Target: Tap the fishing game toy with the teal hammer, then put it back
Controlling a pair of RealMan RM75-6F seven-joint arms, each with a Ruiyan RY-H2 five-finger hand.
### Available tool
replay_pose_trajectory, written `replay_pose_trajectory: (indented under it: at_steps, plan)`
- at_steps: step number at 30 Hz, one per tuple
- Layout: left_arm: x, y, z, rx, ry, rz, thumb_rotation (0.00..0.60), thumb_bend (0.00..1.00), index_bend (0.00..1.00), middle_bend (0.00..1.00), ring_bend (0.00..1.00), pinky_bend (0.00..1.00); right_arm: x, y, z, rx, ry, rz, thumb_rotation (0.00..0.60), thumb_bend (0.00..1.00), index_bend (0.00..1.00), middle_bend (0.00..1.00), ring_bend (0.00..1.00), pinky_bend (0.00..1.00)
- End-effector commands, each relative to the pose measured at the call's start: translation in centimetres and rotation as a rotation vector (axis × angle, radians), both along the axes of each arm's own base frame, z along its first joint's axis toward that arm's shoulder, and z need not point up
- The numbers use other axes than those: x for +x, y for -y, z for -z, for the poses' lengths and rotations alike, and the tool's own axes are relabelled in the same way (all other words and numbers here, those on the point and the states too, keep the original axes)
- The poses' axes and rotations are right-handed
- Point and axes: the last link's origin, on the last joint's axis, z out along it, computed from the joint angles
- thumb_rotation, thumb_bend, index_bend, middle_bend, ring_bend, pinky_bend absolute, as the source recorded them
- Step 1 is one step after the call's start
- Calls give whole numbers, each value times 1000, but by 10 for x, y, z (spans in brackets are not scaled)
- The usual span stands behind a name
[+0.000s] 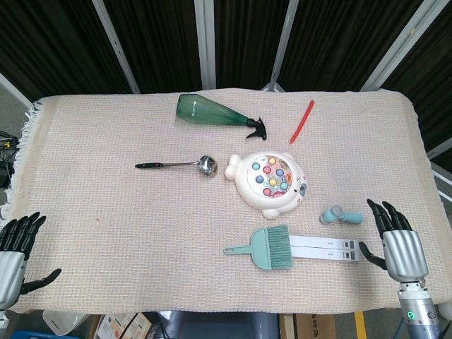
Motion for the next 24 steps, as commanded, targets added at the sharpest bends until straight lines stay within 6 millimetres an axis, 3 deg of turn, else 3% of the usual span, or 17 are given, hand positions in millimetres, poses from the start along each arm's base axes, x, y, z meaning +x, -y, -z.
replay_pose_trajectory:
  at_steps: [1,15,24]
  plan:
    - [-2,0,2,-14,-1,-5,600,106,0,0,0,0,2,2,1,-3,7,-3,600,300,25,189,109,203]
    - [0,0,-1,-14,0,4,600,105,0,0,0,0,3,7,-1,8,37,-8,600,300,25,189,109,203]
    - [6,-11,1,-44,-17,27,600,106,0,0,0,0,-7,50,0,168,40,90,600,288,0,143,95,203]
